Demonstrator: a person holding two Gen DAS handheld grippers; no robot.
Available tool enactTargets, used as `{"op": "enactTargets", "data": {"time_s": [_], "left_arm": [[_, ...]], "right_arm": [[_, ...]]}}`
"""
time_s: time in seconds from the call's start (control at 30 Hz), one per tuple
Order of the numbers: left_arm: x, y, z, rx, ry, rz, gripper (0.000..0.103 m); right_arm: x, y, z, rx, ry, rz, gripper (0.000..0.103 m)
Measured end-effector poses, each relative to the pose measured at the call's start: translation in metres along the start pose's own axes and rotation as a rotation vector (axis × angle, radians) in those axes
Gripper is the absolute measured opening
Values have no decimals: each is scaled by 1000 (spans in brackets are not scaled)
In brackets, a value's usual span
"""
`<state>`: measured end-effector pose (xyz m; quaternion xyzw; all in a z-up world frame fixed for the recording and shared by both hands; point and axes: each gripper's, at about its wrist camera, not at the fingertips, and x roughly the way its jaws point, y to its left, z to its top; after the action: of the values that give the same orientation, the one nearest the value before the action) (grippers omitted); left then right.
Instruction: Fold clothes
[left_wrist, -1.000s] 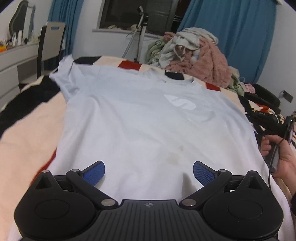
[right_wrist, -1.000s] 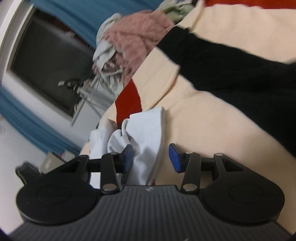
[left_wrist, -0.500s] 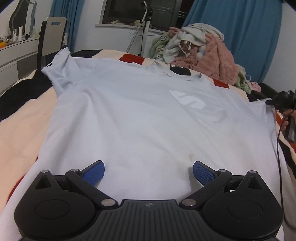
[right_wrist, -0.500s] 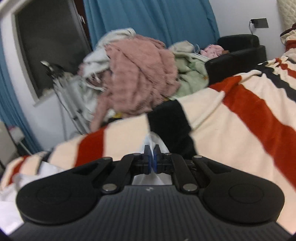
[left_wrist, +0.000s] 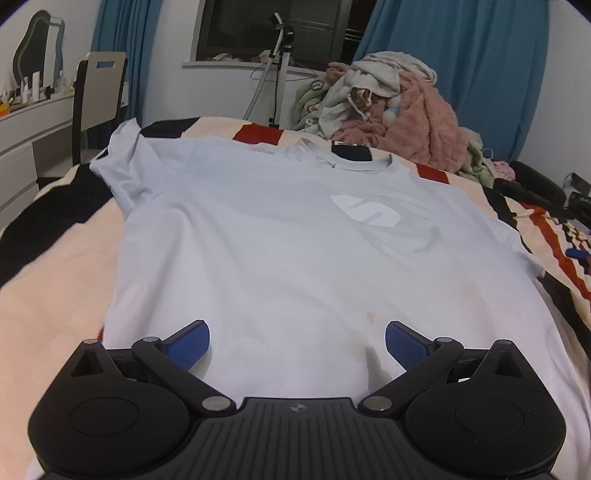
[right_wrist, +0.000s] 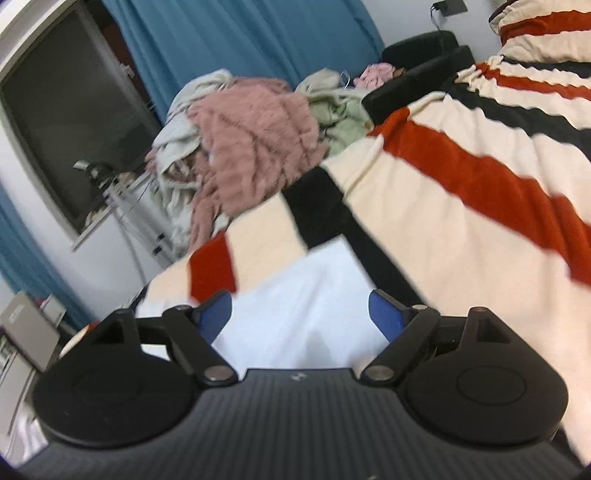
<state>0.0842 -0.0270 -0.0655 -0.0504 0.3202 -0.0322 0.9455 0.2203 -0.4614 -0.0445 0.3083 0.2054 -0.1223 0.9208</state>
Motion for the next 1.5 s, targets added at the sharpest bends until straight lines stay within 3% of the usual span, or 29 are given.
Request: {"op": "enactTargets", "data": {"time_s": [0.27, 0.4, 0.53, 0.77, 1.03, 1.27, 1.43, 1.5], "left_arm": [[-49, -8, -5, 73, -66, -25, 102], [-71, -12, -8, 111, -108, -35, 102], [-88, -16, -9, 148, -164, -20, 102], [-100, -14, -9, 138, -190, -33, 102], [-99, -10, -10, 123, -182, -36, 102], [-90, -12, -13, 134, -168, -31, 102], [-72, -12, -15, 128, -141, -19, 102], [-65, -10, -16, 118, -125, -15, 102]], "right_arm": [[-131, 31, -71, 2, 34, 116, 84], [-185, 65, -110, -190, -15, 100, 84], [-216, 89, -134, -342, -68, 120, 83], [-238, 100, -145, -427, -119, 159, 83], [-202, 79, -131, -220, -39, 196, 83], [-103, 31, -88, 56, 10, 186, 83], [-26, -35, -82, 330, 30, 171, 78], [-1, -49, -81, 360, 23, 183, 78]]}}
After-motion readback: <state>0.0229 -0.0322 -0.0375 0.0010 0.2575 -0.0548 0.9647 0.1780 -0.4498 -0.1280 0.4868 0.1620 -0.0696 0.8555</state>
